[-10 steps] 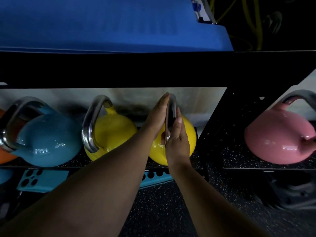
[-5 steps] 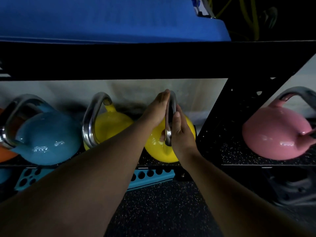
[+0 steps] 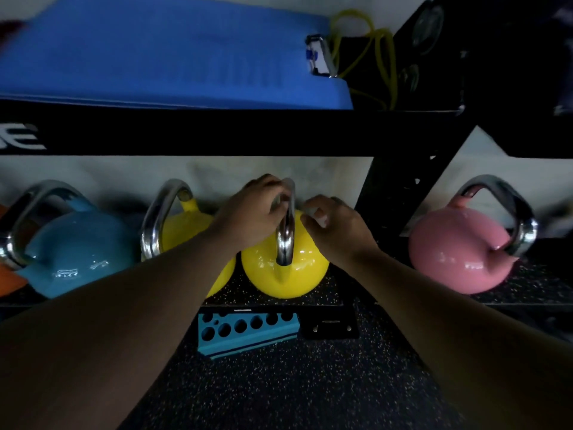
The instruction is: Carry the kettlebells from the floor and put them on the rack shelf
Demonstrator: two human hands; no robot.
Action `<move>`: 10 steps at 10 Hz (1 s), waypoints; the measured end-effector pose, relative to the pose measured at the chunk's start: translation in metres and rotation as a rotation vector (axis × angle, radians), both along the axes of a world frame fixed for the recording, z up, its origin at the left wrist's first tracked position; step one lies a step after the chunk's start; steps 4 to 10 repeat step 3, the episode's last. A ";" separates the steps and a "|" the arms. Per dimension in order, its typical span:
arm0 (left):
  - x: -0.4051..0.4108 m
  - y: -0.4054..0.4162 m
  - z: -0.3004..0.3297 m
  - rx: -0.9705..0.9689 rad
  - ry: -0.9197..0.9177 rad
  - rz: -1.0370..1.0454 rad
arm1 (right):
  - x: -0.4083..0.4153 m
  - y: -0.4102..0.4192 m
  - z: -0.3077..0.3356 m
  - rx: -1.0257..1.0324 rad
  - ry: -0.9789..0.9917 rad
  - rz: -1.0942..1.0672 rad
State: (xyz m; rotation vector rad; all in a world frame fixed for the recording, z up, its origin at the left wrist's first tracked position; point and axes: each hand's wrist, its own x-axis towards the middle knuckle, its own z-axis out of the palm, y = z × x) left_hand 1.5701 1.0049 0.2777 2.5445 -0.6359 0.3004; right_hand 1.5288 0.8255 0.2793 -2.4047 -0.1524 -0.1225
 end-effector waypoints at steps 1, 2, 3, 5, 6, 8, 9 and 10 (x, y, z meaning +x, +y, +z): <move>-0.010 -0.001 0.011 0.036 -0.029 -0.022 | -0.011 -0.015 0.010 -0.076 -0.070 0.032; -0.033 -0.008 0.033 0.070 -0.034 -0.053 | -0.032 -0.038 0.033 -0.148 -0.114 0.059; -0.047 -0.014 0.051 0.068 -0.047 -0.074 | -0.040 -0.055 0.055 -0.155 -0.147 0.053; -0.047 -0.014 0.051 0.068 -0.047 -0.074 | -0.040 -0.055 0.055 -0.155 -0.147 0.053; -0.047 -0.014 0.051 0.068 -0.047 -0.074 | -0.040 -0.055 0.055 -0.155 -0.147 0.053; -0.047 -0.014 0.051 0.068 -0.047 -0.074 | -0.040 -0.055 0.055 -0.155 -0.147 0.053; -0.047 -0.014 0.051 0.068 -0.047 -0.074 | -0.040 -0.055 0.055 -0.155 -0.147 0.053; -0.047 -0.014 0.051 0.068 -0.047 -0.074 | -0.040 -0.055 0.055 -0.155 -0.147 0.053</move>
